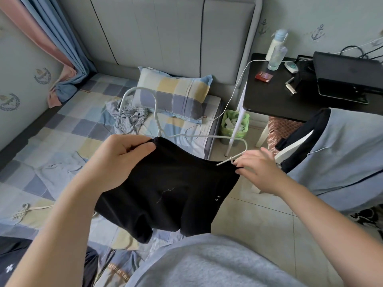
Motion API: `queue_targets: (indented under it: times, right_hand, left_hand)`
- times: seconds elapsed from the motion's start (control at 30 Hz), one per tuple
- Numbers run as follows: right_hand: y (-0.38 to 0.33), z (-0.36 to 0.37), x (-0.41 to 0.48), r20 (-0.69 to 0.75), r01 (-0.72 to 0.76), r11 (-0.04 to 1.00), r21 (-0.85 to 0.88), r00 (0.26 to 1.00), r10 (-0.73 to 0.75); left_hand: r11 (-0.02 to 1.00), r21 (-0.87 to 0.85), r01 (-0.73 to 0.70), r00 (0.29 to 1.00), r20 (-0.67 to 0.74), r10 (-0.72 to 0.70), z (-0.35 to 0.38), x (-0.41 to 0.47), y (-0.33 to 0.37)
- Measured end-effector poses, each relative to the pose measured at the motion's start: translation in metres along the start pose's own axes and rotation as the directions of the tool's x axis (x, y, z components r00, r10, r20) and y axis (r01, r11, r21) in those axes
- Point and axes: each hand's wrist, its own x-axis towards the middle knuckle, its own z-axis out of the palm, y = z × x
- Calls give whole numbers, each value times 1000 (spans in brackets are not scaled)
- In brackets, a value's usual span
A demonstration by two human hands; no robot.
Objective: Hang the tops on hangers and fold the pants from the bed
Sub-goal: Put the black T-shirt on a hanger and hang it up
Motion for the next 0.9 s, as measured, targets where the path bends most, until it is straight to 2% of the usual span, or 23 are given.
queue_targets:
  times: [0.07, 0.2, 0.33, 0.5, 0.63, 0.77, 0.9]
  right_hand:
    - [2, -7, 0, -41, -7, 1000, 22, 999, 8]
    - [-21, -27, -1, -41, -34, 957, 287, 998, 48]
    - [-76, -39, -2, -152, 104, 905, 413, 987, -44]
    - [-129, -38, 0, -278, 267, 789, 554, 952, -128]
    - [-118, -48, 1, -274, 232, 793, 563, 958, -86]
    - [-94, -67, -1, -198, 189, 736, 650, 977, -77]
    - [-85, -77, 1, -122, 128, 818, 560, 990, -72]
  left_hand:
    - [999, -4, 31, 993, 110, -31, -3, -2, -4]
    - [993, 73, 91, 966, 235, -106, 8, 0, -6]
    - [996, 58, 67, 954, 289, -81, 35, 6, 4]
    - [999, 6, -39, 958, 284, 36, 60, 14, 22]
    - [997, -35, -70, 968, 240, 76, 45, 11, 12]
    - [999, -27, -47, 998, 41, 48, 23, 11, -10]
    - [992, -106, -62, 998, 2, 62, 22, 11, -21]
